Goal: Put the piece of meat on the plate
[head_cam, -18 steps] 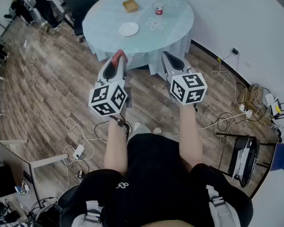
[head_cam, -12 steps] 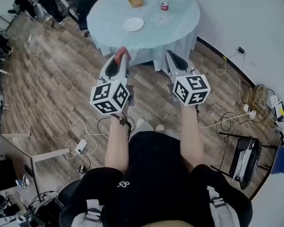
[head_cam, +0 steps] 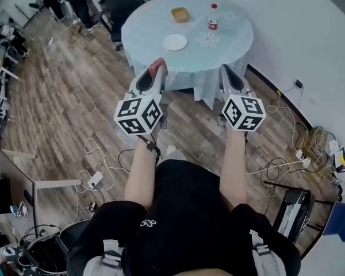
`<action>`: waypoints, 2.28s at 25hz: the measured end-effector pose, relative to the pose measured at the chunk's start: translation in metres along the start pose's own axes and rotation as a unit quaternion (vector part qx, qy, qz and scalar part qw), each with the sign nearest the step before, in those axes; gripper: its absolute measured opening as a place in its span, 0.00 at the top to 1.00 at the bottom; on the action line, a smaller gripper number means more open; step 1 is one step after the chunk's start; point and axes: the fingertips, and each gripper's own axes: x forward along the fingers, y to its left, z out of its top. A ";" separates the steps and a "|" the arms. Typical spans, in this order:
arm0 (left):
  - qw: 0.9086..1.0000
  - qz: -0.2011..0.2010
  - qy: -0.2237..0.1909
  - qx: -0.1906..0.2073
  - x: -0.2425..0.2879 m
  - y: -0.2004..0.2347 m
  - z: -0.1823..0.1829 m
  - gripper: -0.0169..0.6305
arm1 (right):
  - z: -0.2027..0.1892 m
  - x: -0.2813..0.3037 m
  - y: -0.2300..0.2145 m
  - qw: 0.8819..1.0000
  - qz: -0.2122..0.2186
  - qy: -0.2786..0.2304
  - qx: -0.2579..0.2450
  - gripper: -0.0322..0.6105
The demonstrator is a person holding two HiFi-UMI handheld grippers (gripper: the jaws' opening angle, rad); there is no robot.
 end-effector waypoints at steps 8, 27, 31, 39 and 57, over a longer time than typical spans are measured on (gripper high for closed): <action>1.000 0.008 -0.005 -0.005 0.016 0.017 0.000 0.84 | -0.013 0.023 -0.004 1.000 0.010 0.014 -0.002 0.94; 0.996 0.026 0.073 -0.048 0.233 0.182 -0.055 0.84 | -0.091 0.269 -0.079 0.996 -0.024 0.084 -0.002 0.94; 0.991 0.036 0.121 -0.041 0.295 0.253 -0.062 0.84 | -0.118 0.363 -0.084 0.994 -0.029 0.109 -0.003 0.94; 0.989 0.017 0.128 -0.064 0.394 0.307 -0.052 0.84 | -0.132 0.447 -0.099 0.982 -0.039 0.171 -0.076 0.94; 0.922 -0.077 0.334 -0.179 0.441 0.283 -0.211 0.84 | -0.146 0.473 -0.119 0.968 -0.004 0.235 -0.083 0.94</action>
